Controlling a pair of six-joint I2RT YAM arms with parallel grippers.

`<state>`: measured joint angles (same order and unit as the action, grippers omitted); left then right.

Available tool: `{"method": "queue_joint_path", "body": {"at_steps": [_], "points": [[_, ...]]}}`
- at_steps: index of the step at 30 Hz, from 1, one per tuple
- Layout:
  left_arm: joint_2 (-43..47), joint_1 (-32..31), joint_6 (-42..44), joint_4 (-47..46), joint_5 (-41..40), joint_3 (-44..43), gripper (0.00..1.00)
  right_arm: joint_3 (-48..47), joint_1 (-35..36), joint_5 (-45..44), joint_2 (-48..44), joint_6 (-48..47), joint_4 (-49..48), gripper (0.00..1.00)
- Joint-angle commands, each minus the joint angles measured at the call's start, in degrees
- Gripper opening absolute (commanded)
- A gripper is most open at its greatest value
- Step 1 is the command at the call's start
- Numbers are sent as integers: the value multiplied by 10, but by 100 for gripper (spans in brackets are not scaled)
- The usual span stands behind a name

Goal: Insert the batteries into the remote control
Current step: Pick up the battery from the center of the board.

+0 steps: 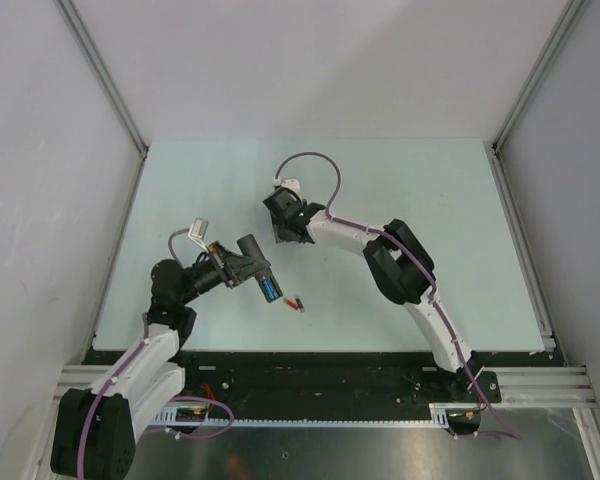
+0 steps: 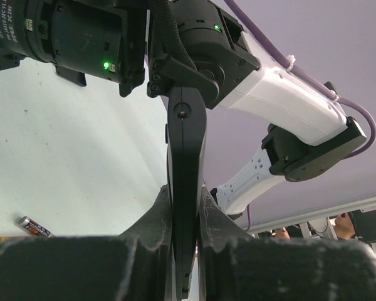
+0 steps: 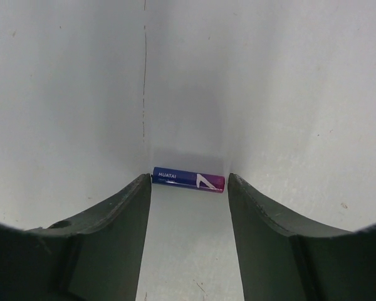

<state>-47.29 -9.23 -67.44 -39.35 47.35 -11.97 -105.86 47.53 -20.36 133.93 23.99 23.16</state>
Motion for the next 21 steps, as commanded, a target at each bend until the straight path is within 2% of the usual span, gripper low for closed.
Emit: {"method": "queue_joint_path", "body": {"at_steps": [1, 9, 12, 16, 19, 21], "points": [[13, 5, 5, -17, 13, -5, 0, -23, 4, 9, 28, 9, 38, 54], [11, 5, 6, -17, 15, -7, 0, 37, -5, 20, -17, -17, 27, 40], [14, 5, 3, -18, 20, -8, 0, 87, -13, 23, -74, -53, 24, 35], [17, 5, -2, -18, 22, -8, 0, 170, -37, 55, -161, -155, 15, 34], [22, 4, -5, -18, 31, -8, 0, 261, -42, 108, -243, -255, -18, 38], [22, 4, -4, -17, 39, -7, 0, 289, -38, 117, -284, -303, -29, 36]]}}
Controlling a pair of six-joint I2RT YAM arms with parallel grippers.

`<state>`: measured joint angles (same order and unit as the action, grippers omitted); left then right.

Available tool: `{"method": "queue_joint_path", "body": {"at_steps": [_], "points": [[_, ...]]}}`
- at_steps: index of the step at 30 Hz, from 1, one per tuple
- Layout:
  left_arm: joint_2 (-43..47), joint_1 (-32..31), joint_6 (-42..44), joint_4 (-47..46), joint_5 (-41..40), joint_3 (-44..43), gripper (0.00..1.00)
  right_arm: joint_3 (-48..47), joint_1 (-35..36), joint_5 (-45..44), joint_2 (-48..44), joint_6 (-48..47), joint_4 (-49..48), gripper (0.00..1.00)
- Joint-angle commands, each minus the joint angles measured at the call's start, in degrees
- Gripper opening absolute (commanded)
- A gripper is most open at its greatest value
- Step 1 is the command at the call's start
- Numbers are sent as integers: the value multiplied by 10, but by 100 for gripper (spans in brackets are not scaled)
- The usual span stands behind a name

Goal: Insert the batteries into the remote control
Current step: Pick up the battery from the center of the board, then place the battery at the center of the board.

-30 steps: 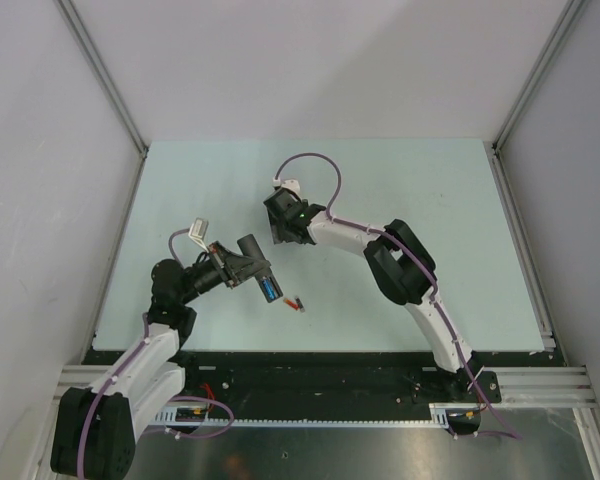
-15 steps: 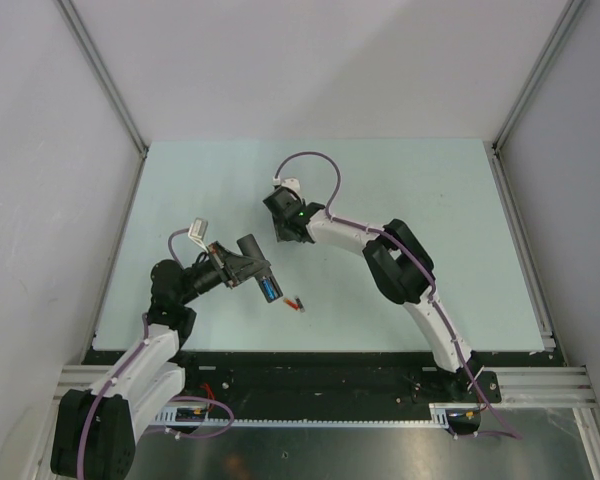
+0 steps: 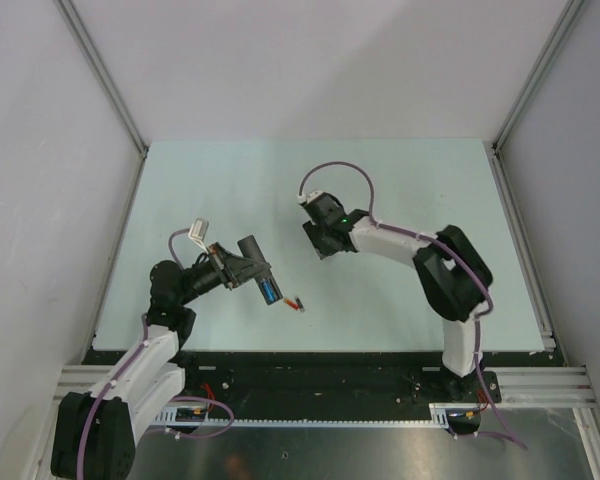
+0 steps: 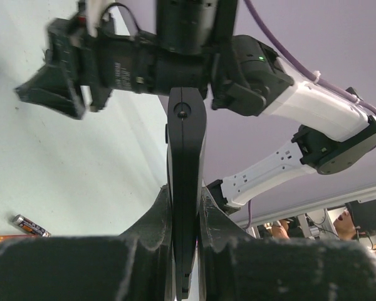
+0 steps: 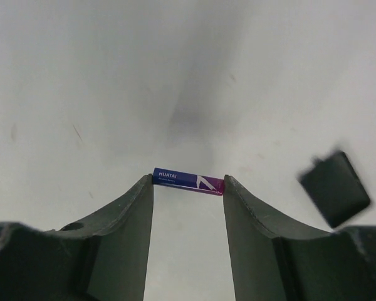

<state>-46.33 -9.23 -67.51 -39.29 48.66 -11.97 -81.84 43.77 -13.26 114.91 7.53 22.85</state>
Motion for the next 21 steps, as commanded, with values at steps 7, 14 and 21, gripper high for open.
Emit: {"method": "queue_joint_path", "body": {"at_steps": [7, 14, 21], "points": [[18, -5, 0, -19, 36, 2, 0, 120, 8, 45, -121, -300, -18, 2], [37, -8, -2, -22, 38, 8, 0, 156, 13, 116, -121, -346, -28, 6], [47, -7, -4, -22, 30, 29, 0, 155, 13, 160, -113, -340, -26, 15]]}}
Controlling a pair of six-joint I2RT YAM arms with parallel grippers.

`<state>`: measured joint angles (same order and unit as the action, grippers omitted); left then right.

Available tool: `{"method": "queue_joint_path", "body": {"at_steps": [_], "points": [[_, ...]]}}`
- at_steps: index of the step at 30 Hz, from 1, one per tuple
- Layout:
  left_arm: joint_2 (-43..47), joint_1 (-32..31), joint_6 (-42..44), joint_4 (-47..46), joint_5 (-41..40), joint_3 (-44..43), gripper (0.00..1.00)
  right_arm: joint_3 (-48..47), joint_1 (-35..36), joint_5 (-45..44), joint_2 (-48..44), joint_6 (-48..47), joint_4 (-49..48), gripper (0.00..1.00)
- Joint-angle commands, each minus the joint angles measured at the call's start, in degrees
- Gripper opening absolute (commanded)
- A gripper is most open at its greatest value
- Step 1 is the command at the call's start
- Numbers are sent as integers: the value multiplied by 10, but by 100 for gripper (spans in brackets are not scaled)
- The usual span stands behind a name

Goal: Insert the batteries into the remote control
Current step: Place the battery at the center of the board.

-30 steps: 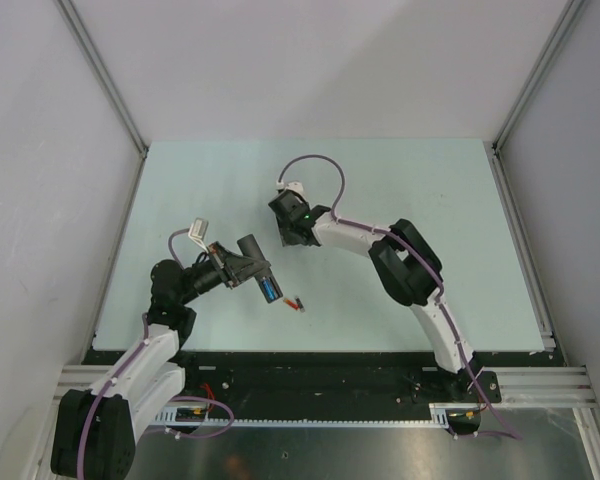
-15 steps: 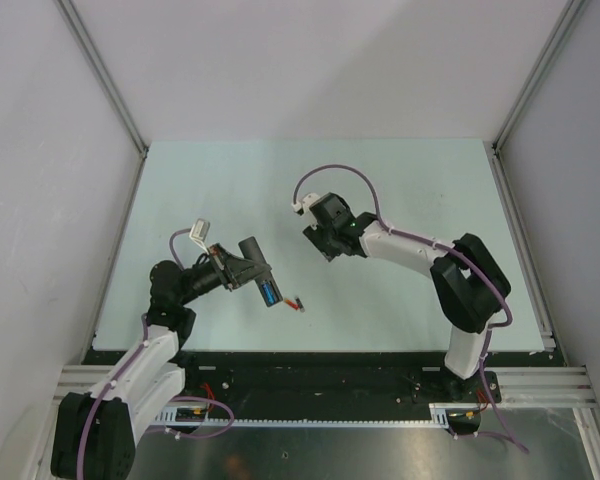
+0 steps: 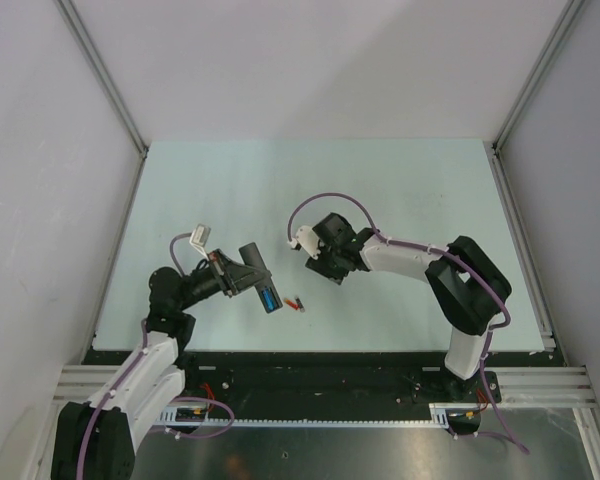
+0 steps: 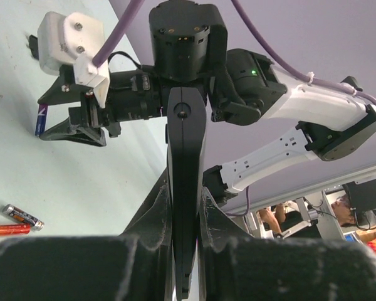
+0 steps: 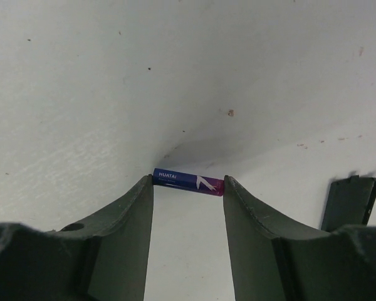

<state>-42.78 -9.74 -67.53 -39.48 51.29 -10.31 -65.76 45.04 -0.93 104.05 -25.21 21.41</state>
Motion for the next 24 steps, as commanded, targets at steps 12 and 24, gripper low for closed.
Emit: {"method": "queue_joint_path", "body": {"at_steps": [12, 24], "points": [[15, -3, -6, -21, 4, 18, 0, -5, 7, 37, 5, 36, -8, 42], [17, -3, -7, -21, 3, 18, 0, -5, 16, 10, -63, 64, -44, 61]]}}
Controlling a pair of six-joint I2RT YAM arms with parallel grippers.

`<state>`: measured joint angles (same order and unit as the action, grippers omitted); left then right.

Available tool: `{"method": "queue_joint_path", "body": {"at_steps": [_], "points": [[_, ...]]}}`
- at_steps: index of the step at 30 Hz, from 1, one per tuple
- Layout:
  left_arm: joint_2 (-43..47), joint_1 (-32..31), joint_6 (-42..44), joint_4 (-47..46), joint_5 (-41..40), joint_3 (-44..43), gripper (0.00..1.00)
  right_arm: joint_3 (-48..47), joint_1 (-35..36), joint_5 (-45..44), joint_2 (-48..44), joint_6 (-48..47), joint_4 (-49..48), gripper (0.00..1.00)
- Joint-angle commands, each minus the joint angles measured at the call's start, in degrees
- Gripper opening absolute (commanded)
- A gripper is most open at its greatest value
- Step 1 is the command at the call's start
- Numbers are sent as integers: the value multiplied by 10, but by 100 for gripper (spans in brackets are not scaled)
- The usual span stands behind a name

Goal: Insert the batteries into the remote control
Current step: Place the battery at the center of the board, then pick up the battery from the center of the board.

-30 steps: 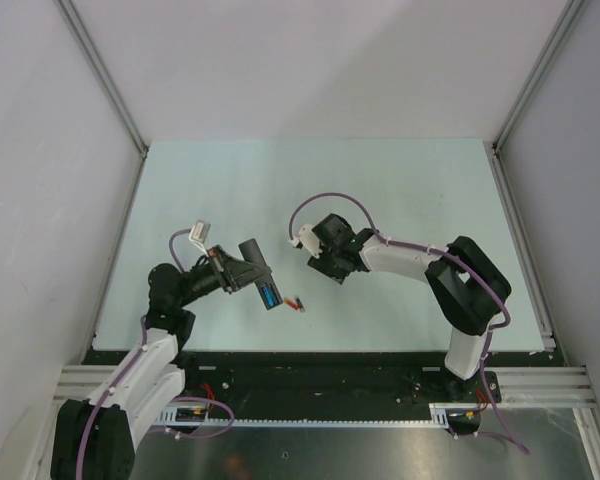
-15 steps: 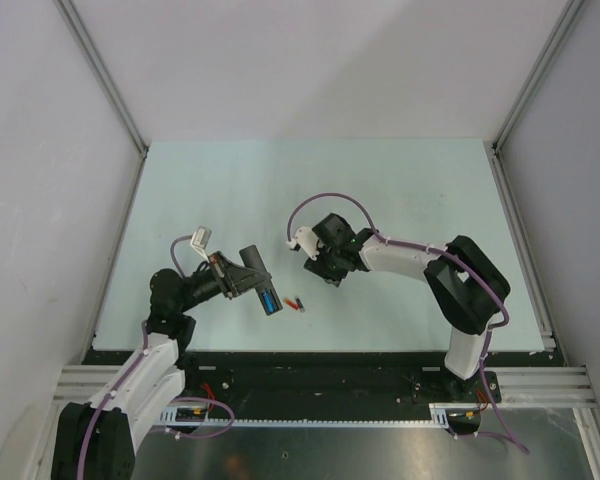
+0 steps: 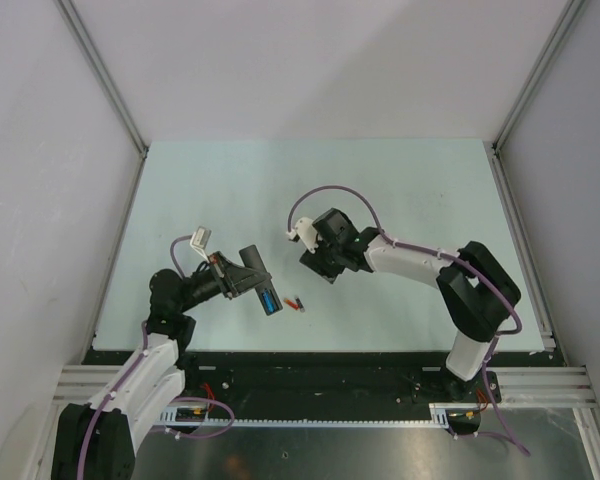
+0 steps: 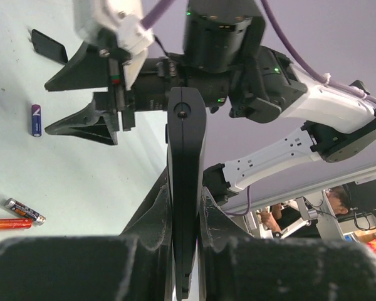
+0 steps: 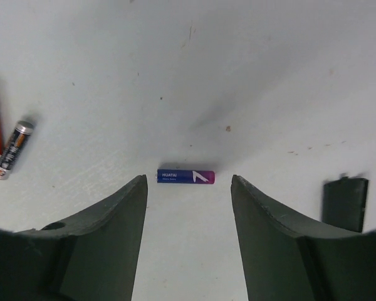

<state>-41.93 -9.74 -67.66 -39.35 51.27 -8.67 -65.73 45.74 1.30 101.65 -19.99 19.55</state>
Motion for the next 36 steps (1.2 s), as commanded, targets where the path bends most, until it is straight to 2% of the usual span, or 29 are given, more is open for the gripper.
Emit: {"method": "queue_joint_path", "body": {"at_steps": [1, 6, 7, 10, 11, 13, 14, 18, 22, 25, 30, 36], "points": [[10, -3, -5, -22, 2, 1, 0, -6, 10, -12, -37, 11, -22, 62], [17, -3, -8, -23, 2, 7, 0, -6, 7, -62, -30, 44, -27, 63], [17, -3, -10, -23, 2, 8, 0, -6, 3, -98, -34, 90, -38, 67], [20, -3, -11, -23, 1, 9, 0, -5, -18, -176, -69, 193, -76, 67], [19, -2, -12, -22, 1, 10, 0, -6, -22, -201, -78, 309, -84, 67], [19, -2, -12, -23, -1, 10, 0, -6, -49, -183, -98, 425, -74, 67], [17, -3, -12, -23, -2, 11, 0, -7, -56, -183, -100, 532, -64, 67], [19, -3, -15, -23, -4, 11, 0, -18, -62, -201, -88, 722, 39, 70], [20, -3, -17, -22, -4, 14, 0, -46, 1, -305, -66, 814, 107, 69], [19, -3, -18, -23, -8, 18, 0, -86, 31, -341, -27, 859, 166, 65], [19, -3, -19, -23, -10, 21, 0, -125, 45, -340, 50, 911, 243, 58], [23, -2, -20, -23, -6, 24, 0, -140, 52, -335, 81, 921, 255, 55]]}}
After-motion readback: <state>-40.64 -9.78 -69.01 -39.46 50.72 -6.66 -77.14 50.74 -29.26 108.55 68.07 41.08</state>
